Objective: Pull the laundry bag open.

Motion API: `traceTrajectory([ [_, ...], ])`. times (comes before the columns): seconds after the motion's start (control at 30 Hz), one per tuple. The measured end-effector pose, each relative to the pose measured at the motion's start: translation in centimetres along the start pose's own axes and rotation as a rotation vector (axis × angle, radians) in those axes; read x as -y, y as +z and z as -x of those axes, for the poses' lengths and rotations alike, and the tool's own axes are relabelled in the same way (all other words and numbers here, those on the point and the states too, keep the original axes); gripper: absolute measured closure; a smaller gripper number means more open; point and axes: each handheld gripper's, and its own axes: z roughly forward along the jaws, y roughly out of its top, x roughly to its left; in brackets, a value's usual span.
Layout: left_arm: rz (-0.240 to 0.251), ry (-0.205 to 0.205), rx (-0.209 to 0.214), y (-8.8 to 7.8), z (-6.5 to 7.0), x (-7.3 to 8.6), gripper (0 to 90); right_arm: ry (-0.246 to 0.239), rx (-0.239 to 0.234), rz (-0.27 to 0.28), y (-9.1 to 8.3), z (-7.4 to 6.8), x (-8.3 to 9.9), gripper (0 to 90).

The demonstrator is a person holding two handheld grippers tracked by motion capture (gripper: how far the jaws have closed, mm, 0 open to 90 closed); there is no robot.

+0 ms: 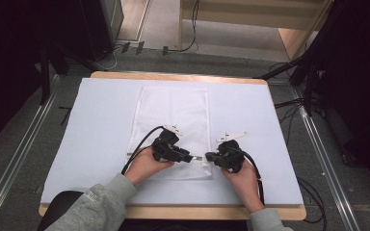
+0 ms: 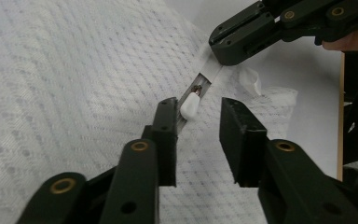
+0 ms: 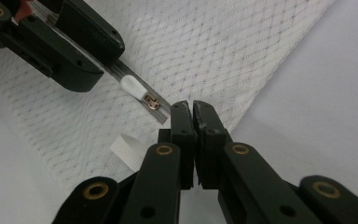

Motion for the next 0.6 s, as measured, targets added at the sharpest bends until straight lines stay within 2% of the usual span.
traceTrajectory([
  [0.2,0.001,-0.007,-0.009,0.4,-0.2,-0.2,73.3,-0.006,0.003,0.003,0.4,0.0,0.1,90.0],
  [0.33,-0.003,-0.008,-0.008,0.6,-0.3,-0.2,73.7,-0.035,0.019,0.012,0.5,-0.2,0.2,90.0],
  [0.6,-0.002,0.012,-0.008,1.3,-0.2,-0.2,76.7,-0.038,0.014,0.017,0.7,-0.3,0.1,90.0],
])
